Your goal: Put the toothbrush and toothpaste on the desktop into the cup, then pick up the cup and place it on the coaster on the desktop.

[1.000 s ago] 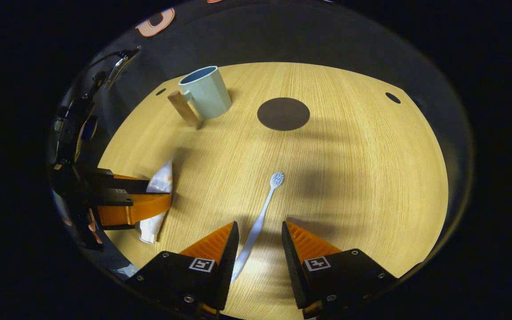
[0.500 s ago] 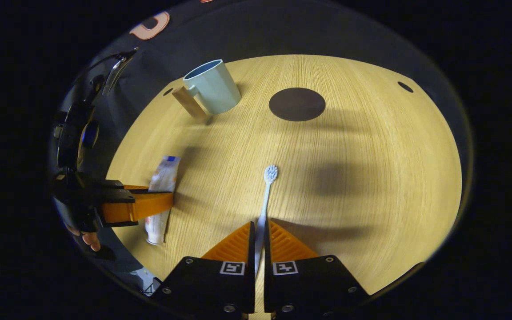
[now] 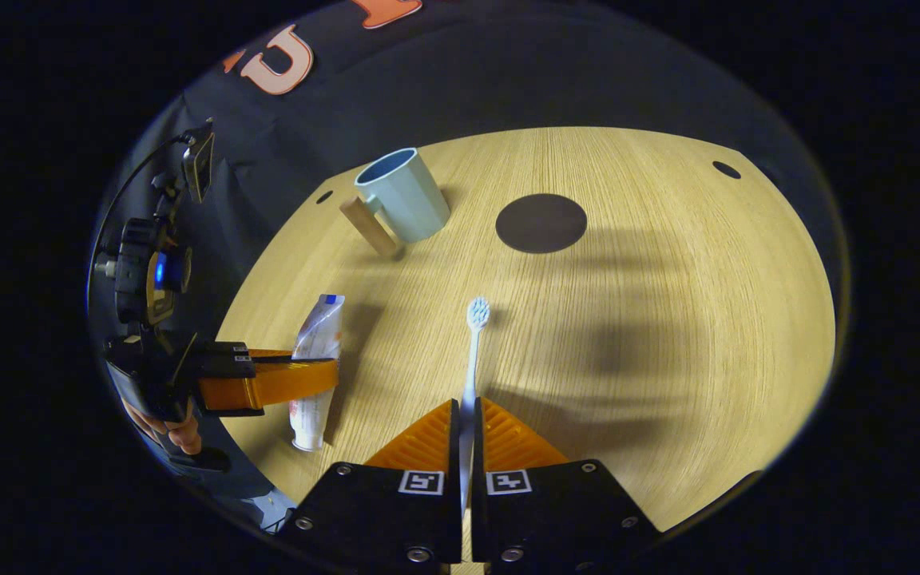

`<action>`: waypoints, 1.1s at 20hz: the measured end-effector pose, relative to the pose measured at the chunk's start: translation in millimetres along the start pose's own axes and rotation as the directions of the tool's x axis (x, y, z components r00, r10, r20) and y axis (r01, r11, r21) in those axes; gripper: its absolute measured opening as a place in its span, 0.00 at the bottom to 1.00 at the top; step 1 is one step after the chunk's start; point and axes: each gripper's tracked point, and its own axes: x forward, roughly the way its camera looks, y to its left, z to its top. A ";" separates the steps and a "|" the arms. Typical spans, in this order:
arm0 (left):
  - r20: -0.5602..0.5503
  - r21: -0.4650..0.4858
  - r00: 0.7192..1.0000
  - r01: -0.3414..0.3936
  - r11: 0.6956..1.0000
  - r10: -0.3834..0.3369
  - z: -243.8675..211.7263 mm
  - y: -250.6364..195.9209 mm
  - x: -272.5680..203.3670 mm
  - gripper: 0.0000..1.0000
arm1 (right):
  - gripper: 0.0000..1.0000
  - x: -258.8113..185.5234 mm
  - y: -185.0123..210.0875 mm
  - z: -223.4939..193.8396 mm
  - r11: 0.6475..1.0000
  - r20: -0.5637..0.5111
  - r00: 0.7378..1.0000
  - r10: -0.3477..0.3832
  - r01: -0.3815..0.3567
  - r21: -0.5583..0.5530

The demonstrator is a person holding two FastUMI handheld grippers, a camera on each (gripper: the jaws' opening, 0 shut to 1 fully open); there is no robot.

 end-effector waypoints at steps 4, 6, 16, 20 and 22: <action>0.139 0.062 0.990 0.006 0.998 -0.014 10.8 -1.7 -0.4 0.11 | 0.05 -11.8 3.6 23.9 1.000 0.111 0.994 0.011 -0.011 -0.001; 0.207 0.073 0.978 -0.004 0.997 -0.011 19.9 -2.6 -3.3 0.10 | 0.05 -20.5 6.6 34.4 1.000 0.164 0.986 0.023 -0.023 0.001; 0.495 0.020 0.868 0.024 1.000 -0.031 70.6 8.2 -5.8 0.10 | 0.05 -52.1 10.3 48.2 0.998 0.361 0.931 0.049 -0.033 -0.050; 0.616 0.019 0.787 0.036 0.999 -0.040 99.6 5.1 -24.0 0.10 | 0.05 -65.4 10.3 53.5 0.995 0.440 0.893 0.092 -0.070 -0.065; 0.670 0.015 0.741 0.037 0.999 -0.037 116.0 2.9 -38.6 0.10 | 0.05 -73.8 5.0 52.9 0.994 0.475 0.873 0.108 -0.091 -0.060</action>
